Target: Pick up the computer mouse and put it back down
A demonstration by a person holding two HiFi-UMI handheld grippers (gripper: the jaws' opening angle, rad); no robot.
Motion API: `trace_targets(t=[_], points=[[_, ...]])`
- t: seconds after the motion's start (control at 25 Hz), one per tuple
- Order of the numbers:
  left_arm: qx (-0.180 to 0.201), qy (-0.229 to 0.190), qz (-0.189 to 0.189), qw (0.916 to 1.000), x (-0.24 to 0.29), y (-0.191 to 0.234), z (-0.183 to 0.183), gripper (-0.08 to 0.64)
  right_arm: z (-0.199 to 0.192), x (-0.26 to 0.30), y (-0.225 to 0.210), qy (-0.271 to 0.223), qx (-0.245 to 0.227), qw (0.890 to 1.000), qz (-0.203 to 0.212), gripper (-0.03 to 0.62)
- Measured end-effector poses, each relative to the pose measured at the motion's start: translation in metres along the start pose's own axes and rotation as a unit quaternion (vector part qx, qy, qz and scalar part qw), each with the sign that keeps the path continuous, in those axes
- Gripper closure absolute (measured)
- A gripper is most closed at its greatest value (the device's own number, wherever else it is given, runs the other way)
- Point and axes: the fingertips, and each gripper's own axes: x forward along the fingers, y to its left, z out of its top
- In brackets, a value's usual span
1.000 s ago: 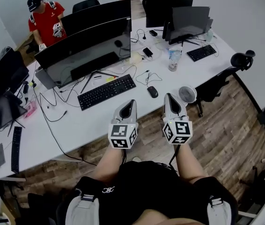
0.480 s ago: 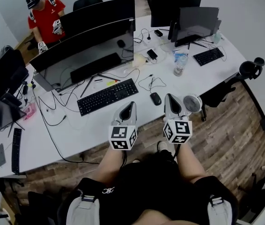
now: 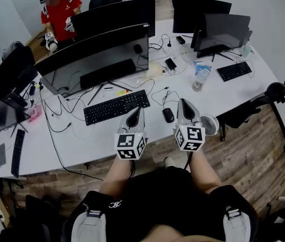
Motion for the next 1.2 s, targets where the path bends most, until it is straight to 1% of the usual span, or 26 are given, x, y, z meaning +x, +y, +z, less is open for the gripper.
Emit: trace_targets(t=[0.2, 0.32, 0.56, 0.68, 0.96, 1.2], points=[[-0.003, 0.002, 0.026, 0.9997, 0.005, 0.01, -0.003, 0.508, -0.01, 0.021, -0.005, -0.004, 0.002, 1.0, 0.011, 0.581], [-0.003, 0.001, 0.038, 0.9993, 0.006, 0.016, -0.002, 0.508, -0.021, 0.035, -0.005, 0.005, 0.006, 1.0, 0.021, 0.534], [0.003, 0.004, 0.062, 0.9981, 0.006, 0.025, -0.001, 0.508, -0.064, 0.06, -0.001, 0.054, 0.01, 0.997, 0.047, 0.405], [0.005, 0.008, 0.073, 0.9973, 0.004, 0.03, -0.002, 0.508, -0.09, 0.07, -0.002, 0.085, 0.01, 0.995, 0.047, 0.373], [0.006, 0.011, 0.101, 0.9948, 0.0, 0.04, -0.006, 0.508, -0.159, 0.081, -0.01, 0.163, -0.002, 0.986, 0.037, 0.339], [0.007, 0.015, 0.111, 0.9937, 0.0, 0.043, -0.007, 0.508, -0.211, 0.083, -0.015, 0.227, -0.011, 0.973, 0.034, 0.339]])
